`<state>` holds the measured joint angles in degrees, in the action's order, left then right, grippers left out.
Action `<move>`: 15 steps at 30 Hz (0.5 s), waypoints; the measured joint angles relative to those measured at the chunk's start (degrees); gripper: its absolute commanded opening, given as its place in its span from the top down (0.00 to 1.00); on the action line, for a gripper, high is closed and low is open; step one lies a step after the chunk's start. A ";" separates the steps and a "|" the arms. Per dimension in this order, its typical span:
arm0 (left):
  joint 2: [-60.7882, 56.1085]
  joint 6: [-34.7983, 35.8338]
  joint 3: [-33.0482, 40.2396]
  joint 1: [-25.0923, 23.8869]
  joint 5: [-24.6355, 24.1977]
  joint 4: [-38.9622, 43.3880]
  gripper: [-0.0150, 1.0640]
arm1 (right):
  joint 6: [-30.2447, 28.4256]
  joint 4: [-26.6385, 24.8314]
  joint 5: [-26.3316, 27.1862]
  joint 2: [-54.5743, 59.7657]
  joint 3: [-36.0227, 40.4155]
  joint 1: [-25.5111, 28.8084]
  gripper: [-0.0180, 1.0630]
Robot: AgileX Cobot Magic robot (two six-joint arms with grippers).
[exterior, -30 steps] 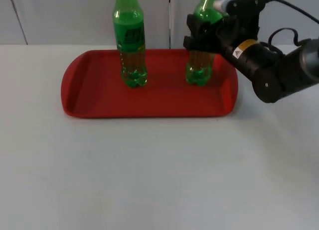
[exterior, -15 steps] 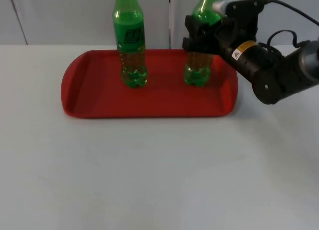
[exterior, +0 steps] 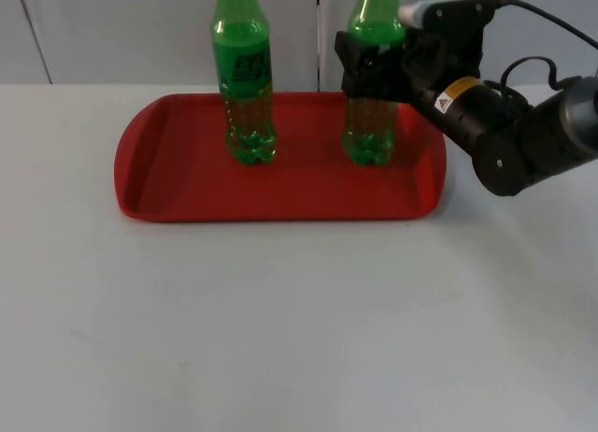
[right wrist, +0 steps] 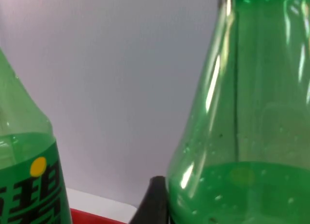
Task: Place the bottle upright on the tray.
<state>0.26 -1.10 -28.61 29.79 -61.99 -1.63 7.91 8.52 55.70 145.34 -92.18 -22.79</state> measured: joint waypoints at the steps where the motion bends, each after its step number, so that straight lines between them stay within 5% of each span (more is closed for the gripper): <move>1: 0.00 0.00 0.00 0.00 0.00 0.00 0.01 | 0.00 0.00 0.00 0.00 0.00 0.00 0.26; 8: 0.00 0.00 0.00 0.00 0.00 0.00 0.01 | 0.00 0.00 0.00 0.00 0.00 0.00 0.25; 12: 0.00 0.00 0.00 0.00 0.00 0.00 0.01 | 0.00 0.00 0.00 0.00 0.00 0.00 0.01; 15: 0.00 0.00 0.00 0.00 0.00 0.00 0.01 | 0.00 0.00 0.00 0.00 0.00 0.00 0.01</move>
<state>0.26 -1.10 -28.61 29.79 -61.99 -1.63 7.91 8.52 55.70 145.34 -92.18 -22.79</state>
